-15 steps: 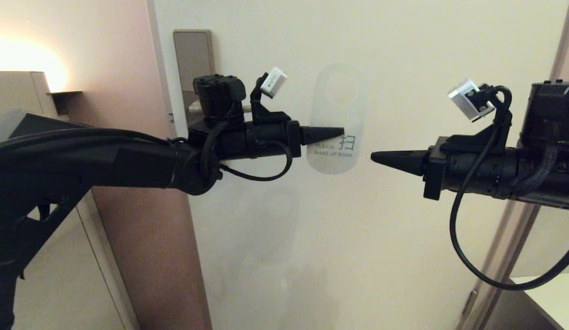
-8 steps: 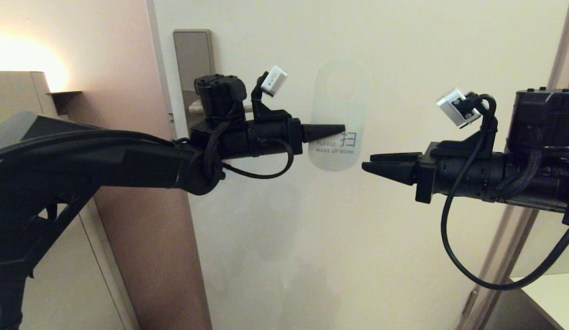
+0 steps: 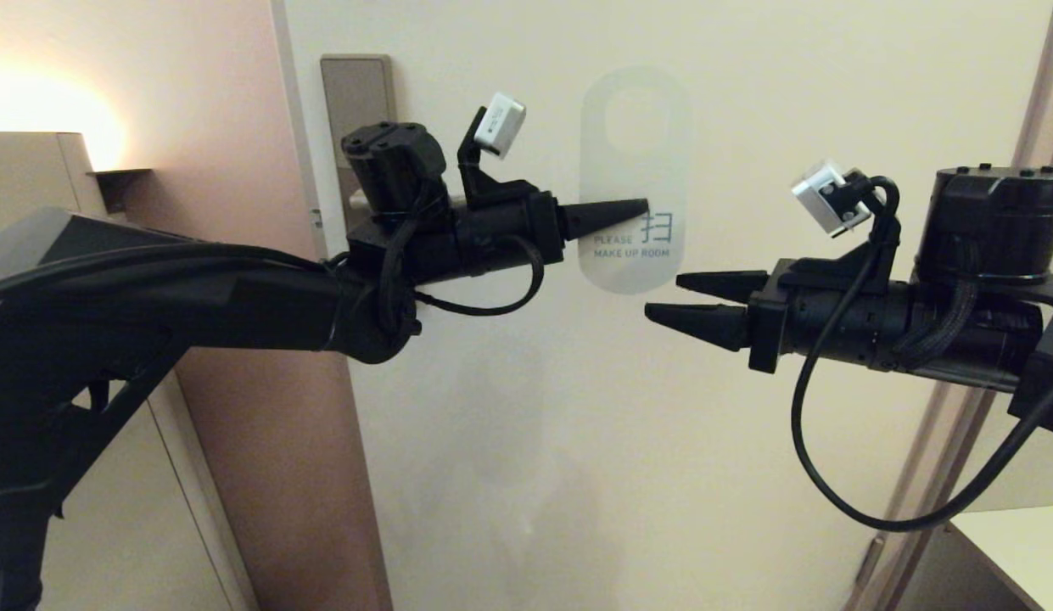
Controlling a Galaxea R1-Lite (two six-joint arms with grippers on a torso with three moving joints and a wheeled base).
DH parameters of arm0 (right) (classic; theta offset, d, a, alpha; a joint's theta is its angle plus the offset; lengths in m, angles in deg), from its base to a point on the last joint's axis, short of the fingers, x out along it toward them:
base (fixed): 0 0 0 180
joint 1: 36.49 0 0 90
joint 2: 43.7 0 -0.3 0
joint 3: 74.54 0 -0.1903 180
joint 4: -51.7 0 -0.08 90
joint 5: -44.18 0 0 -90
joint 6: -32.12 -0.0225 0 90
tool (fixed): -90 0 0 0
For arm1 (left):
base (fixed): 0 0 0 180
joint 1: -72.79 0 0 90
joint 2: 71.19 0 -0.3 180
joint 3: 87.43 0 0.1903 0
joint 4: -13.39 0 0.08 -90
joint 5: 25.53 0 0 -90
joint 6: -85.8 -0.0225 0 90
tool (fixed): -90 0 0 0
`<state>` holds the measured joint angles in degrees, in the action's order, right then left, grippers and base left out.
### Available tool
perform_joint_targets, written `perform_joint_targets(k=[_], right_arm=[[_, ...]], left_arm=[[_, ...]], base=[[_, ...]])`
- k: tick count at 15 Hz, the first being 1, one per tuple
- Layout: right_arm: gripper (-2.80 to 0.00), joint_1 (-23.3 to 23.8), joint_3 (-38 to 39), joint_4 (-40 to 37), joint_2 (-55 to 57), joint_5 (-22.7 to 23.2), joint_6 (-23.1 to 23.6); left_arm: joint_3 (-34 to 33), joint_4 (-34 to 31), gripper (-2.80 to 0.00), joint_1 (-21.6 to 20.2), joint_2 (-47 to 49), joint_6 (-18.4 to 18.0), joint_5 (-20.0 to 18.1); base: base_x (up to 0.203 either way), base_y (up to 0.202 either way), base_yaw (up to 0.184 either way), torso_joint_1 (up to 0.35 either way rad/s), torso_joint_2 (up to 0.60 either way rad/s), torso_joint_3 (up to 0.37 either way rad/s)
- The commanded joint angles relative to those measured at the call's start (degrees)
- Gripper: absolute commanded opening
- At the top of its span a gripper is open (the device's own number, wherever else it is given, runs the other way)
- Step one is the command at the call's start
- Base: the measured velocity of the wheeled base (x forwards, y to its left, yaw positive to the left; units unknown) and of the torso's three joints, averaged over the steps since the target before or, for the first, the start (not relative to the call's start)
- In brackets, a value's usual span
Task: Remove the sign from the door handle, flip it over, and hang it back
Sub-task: Hand it to the other hand
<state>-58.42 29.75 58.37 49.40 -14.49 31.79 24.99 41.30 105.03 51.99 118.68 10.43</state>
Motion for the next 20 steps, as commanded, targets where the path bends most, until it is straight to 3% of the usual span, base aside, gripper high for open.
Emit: perform_joint_targets(k=[1,20], right_arm=[[0.00,-1.82,-0.07,1.34,0.58,0.16,-0.02],[0.00,-2.60,2.78,3.72,-1.25,-0.13,-0.47]], left_arm=[[-0.02,2.11,-2.80,0.51,0.22,2.04,-0.28],[-4.50,4.45,-2.80,2.79,0.09,2.23,-0.36]], base=[[0.000,0.000,0.000,0.000,0.00,0.000],[0.000,0.000,0.000,0.000,0.00,0.000]])
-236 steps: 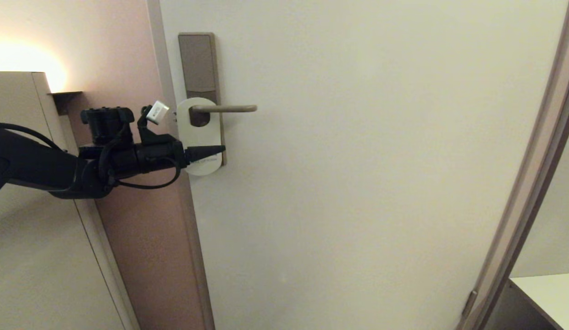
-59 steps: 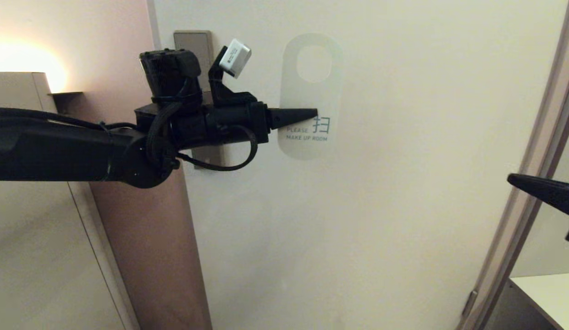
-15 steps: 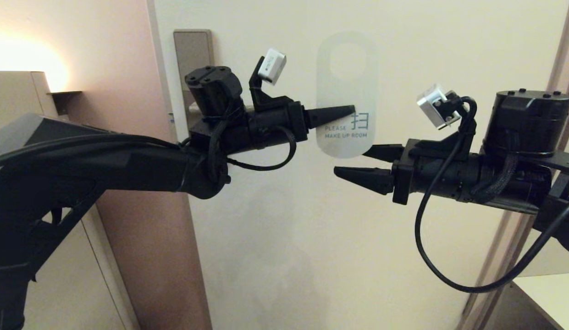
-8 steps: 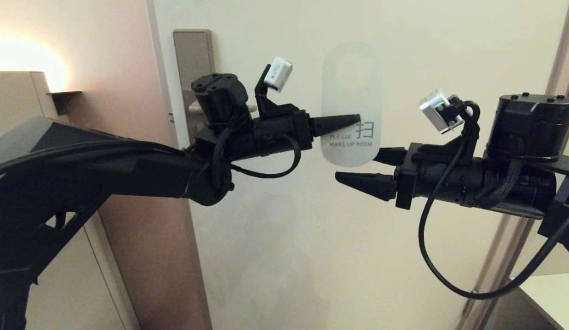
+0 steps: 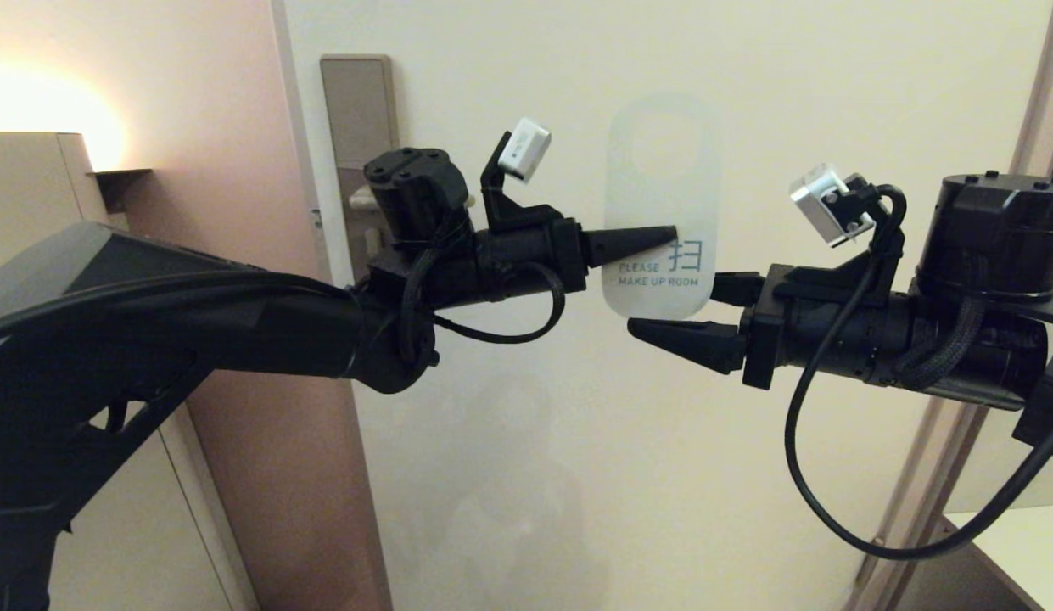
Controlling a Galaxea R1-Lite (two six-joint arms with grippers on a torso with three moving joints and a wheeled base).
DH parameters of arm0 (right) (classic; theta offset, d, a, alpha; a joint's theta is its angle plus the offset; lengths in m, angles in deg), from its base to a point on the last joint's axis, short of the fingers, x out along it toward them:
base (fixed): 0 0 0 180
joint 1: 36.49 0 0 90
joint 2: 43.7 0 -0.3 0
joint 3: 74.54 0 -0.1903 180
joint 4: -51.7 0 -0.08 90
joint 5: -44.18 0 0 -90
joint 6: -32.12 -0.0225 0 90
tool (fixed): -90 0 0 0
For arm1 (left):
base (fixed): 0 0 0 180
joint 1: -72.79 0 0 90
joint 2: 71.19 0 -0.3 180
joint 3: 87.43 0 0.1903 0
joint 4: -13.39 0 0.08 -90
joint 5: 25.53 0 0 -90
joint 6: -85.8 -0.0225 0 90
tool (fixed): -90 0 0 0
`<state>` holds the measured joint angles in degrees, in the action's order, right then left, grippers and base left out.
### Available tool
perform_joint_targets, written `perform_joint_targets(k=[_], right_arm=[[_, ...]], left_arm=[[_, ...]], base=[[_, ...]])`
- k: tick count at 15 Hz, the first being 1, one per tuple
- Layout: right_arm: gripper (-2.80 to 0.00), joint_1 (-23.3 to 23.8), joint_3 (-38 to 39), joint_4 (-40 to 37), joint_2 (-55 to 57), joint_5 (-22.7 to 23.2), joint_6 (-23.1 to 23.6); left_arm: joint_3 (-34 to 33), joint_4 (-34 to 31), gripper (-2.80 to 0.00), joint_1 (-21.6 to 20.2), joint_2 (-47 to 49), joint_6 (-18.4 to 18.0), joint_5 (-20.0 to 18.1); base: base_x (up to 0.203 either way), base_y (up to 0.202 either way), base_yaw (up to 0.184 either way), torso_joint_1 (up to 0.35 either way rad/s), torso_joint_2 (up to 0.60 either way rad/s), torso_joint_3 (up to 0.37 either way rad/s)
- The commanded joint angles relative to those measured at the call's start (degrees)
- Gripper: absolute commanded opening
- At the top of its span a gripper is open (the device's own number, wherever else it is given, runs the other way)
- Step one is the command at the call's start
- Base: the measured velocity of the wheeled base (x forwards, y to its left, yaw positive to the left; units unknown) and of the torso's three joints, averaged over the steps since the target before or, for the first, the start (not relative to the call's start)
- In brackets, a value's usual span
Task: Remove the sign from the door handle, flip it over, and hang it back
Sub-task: Hand it to the other hand
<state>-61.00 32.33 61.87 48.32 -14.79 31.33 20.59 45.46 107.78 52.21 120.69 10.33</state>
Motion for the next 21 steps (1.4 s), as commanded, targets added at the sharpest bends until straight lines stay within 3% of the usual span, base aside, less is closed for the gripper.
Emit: perform_joint_targets(k=[1,5,6,7,21], right_arm=[[0.00,0.02,0.40,0.21,-0.27,0.18,0.00],[0.00,-0.02,0.85,0.21,-0.58,0.18,0.00],[-1.55,0.00,1.07,0.21,-0.62,0.18,0.00],[-2.80,0.07,1.15,0.21,-0.62,0.18,0.00],[-2.80,0.13,1.69,0.21,-0.36,0.09,0.09]], left_arm=[[-0.10,0.37,-2.80,0.07,-0.08,0.17,-0.27],[-1.36,1.35,-2.80,0.16,-0.46,0.26,-0.27],[-1.40,1.39,-2.80,0.16,-0.44,0.26,-0.27],[-1.33,1.43,-2.80,0.21,-0.43,0.26,-0.27],[-5.55,5.83,-2.80,0.51,-0.79,1.58,-0.35]], base=[[0.000,0.000,0.000,0.000,0.00,0.000],[0.000,0.000,0.000,0.000,0.00,0.000],[0.000,0.000,0.000,0.000,0.00,0.000],[0.000,0.000,0.000,0.000,0.00,0.000],[0.000,0.000,0.000,0.000,0.00,0.000]])
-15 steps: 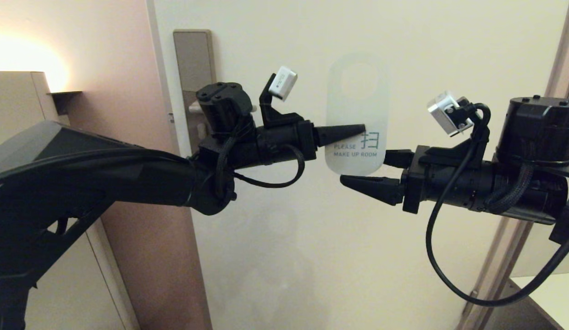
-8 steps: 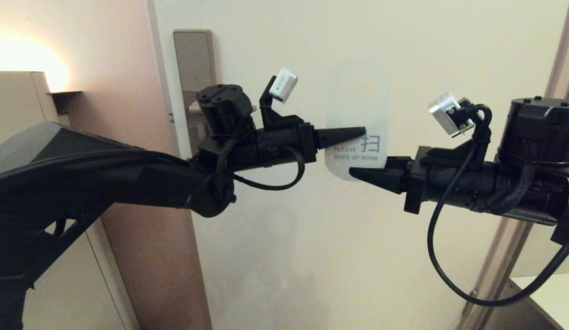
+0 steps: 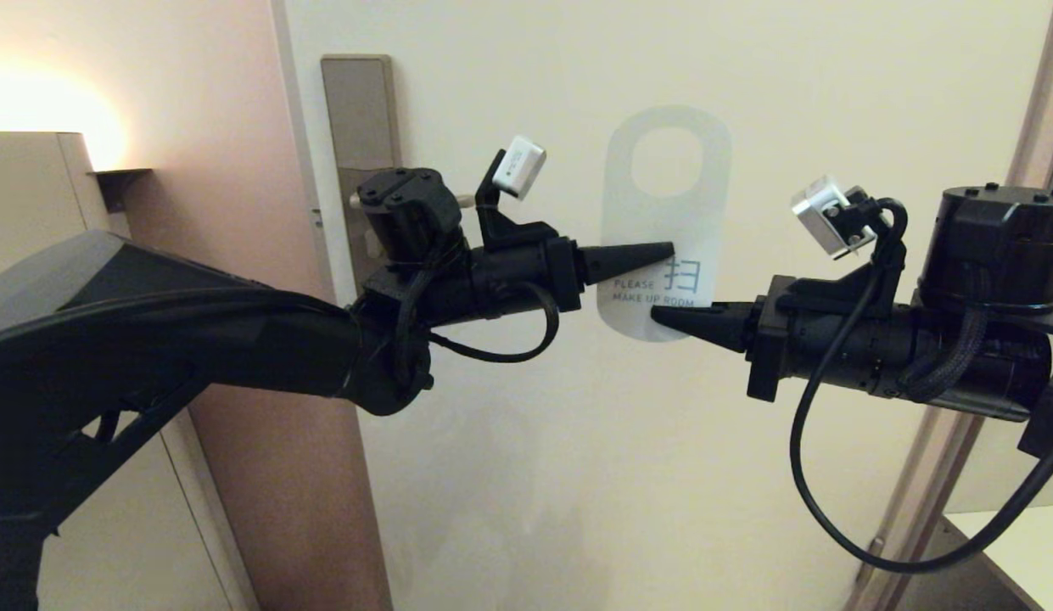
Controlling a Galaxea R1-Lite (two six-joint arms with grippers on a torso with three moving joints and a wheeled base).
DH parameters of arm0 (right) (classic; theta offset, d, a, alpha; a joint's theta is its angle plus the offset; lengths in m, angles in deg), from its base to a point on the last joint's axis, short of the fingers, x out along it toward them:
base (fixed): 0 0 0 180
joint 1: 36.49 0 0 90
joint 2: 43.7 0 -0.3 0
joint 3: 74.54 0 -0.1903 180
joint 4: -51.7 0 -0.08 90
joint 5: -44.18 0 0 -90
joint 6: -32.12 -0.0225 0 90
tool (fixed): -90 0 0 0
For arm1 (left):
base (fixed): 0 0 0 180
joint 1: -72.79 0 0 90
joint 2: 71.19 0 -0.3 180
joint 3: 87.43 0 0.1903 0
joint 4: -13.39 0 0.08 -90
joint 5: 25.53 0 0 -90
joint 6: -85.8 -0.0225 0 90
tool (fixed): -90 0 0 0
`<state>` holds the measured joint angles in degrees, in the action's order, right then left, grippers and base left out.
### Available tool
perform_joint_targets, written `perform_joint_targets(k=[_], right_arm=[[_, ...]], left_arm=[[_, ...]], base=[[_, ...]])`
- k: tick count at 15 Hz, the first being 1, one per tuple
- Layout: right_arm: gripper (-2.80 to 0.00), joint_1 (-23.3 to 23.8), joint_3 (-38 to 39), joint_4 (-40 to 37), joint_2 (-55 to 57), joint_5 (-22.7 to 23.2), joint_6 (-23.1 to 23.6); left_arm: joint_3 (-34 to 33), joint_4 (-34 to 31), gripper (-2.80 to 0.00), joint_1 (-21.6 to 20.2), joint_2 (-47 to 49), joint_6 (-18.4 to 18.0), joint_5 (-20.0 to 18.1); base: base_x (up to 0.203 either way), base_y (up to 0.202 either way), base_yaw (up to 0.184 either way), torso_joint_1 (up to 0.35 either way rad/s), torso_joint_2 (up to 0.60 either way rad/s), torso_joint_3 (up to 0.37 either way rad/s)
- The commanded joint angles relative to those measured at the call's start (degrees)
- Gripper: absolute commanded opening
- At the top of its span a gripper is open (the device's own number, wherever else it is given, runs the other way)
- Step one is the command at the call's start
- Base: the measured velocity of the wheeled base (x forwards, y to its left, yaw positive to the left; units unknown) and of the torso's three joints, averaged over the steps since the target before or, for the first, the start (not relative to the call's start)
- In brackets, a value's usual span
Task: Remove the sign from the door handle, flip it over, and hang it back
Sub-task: Hand it to the other hand
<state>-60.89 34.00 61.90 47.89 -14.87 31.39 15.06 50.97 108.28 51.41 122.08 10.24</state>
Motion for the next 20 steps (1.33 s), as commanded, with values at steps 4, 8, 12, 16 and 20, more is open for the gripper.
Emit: perform_joint_targets(k=[4,8,12,16,20], right_arm=[[-2.80,0.02,0.02,0.19,0.17,0.16,0.03],[-2.80,-0.04,0.52,0.19,0.08,0.16,0.08],[-2.80,-0.04,0.96,0.19,-0.25,0.16,0.12],[-2.80,0.00,1.42,0.19,-0.49,0.12,0.12],[-2.80,0.96,1.69,0.50,-0.71,-0.45,0.12]], left_arm=[[-0.07,0.32,-2.80,-0.02,-0.13,0.19,-0.40],[-0.03,0.39,0.00,-0.03,-0.34,0.28,-0.34],[-0.12,0.32,0.00,-0.08,-1.05,0.28,-0.34],[-3.57,0.46,0.00,-0.74,-2.95,0.08,-0.34],[-10.07,4.22,0.00,-3.20,-5.49,0.10,-0.43]], base=[[0.000,0.000,0.000,0.000,0.00,0.000],[0.000,0.000,0.000,0.000,0.00,0.000],[0.000,0.000,0.000,0.000,0.00,0.000],[0.000,0.000,0.000,0.000,0.00,0.000],[0.000,0.000,0.000,0.000,0.00,0.000]])
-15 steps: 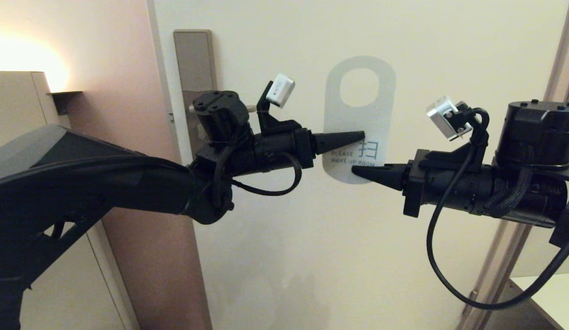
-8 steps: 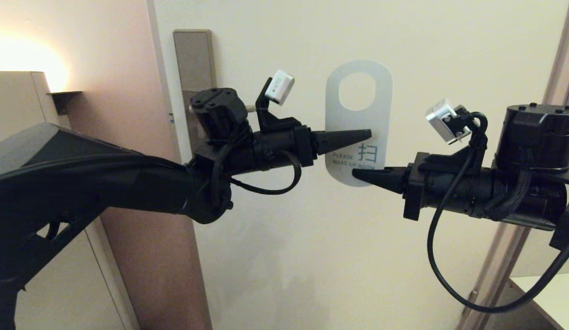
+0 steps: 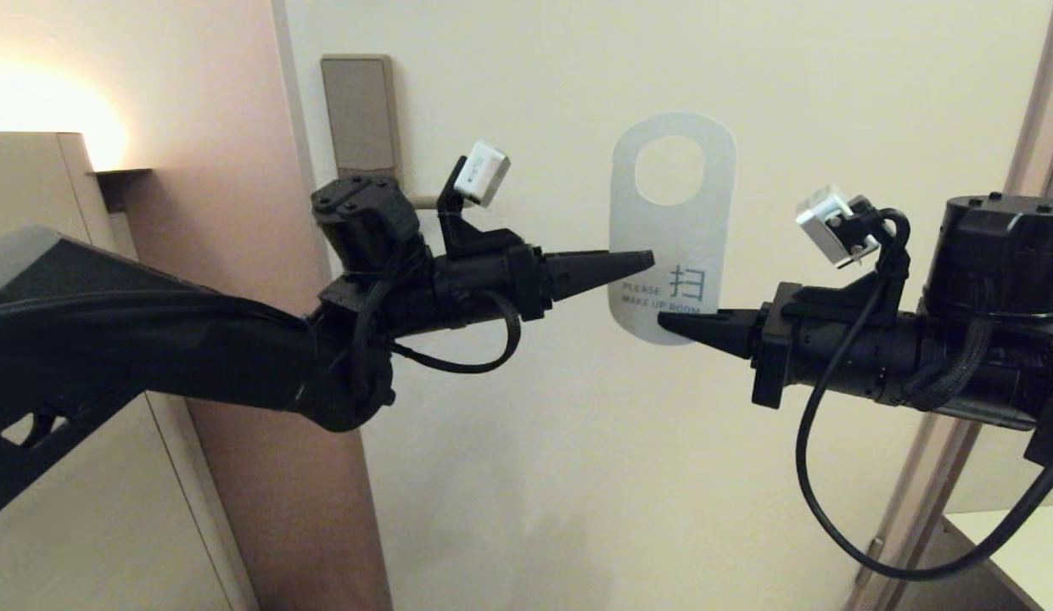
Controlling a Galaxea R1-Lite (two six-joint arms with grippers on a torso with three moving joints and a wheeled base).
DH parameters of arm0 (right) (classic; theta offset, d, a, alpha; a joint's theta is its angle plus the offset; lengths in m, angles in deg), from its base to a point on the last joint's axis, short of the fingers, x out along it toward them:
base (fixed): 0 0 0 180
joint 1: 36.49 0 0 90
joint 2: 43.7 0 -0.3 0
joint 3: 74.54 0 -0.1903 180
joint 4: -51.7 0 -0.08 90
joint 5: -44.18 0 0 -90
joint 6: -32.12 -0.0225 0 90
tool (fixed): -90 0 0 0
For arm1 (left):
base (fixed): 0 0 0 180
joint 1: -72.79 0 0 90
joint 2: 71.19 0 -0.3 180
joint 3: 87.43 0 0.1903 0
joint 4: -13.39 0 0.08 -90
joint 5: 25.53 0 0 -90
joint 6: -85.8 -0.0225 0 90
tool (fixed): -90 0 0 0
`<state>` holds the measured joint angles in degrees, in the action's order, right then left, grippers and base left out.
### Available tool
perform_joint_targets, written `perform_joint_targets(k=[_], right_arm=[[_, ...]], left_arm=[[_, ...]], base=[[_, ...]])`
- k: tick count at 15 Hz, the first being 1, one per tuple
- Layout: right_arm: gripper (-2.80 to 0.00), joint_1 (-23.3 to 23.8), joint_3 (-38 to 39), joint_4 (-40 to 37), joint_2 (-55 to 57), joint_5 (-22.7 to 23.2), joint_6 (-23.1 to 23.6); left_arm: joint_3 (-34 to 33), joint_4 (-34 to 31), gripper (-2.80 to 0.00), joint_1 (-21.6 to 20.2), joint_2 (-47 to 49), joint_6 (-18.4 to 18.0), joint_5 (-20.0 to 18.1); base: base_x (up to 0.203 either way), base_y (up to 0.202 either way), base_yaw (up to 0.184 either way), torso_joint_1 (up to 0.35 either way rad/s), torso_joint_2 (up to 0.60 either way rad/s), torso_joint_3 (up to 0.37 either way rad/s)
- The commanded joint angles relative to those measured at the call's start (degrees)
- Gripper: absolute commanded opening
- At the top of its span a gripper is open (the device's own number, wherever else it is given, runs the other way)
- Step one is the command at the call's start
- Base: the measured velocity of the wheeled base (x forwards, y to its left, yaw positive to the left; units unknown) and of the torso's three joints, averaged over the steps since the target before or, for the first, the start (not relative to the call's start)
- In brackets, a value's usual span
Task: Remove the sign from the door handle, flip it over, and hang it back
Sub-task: Hand it to the other hand, then hang the sign back with the other side facing out
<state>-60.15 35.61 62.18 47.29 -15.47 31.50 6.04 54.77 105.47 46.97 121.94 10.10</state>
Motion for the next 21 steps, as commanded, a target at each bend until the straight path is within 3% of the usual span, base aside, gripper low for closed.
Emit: perform_joint_targets(k=[1,9,13,16,21], right_arm=[[-2.80,1.26,0.07,0.23,-0.11,0.17,0.01],[-2.80,7.34,1.87,0.26,-1.65,0.23,0.01],[-2.80,8.54,4.00,0.26,-3.43,0.17,0.01],[-2.80,8.98,5.10,0.26,-4.25,0.15,0.01],[-2.80,9.16,5.79,0.26,-5.31,0.15,0.09]], left_arm=[[-2.49,0.75,0.00,-0.89,-1.96,0.24,-0.26],[-9.26,1.35,0.00,-3.60,-8.56,-0.48,0.48],[-13.76,1.20,0.00,-7.29,-11.56,-3.59,0.85],[-18.04,0.77,0.00,-10.26,-13.61,-7.90,1.34],[-21.52,0.64,0.00,-12.22,-16.14,-9.28,3.05]], base=[[0.000,0.000,0.000,0.000,0.00,0.000],[0.000,0.000,0.000,0.000,0.00,0.000],[0.000,0.000,0.000,0.000,0.00,0.000],[0.000,0.000,0.000,0.000,0.00,0.000],[0.000,0.000,0.000,0.000,0.00,0.000]])
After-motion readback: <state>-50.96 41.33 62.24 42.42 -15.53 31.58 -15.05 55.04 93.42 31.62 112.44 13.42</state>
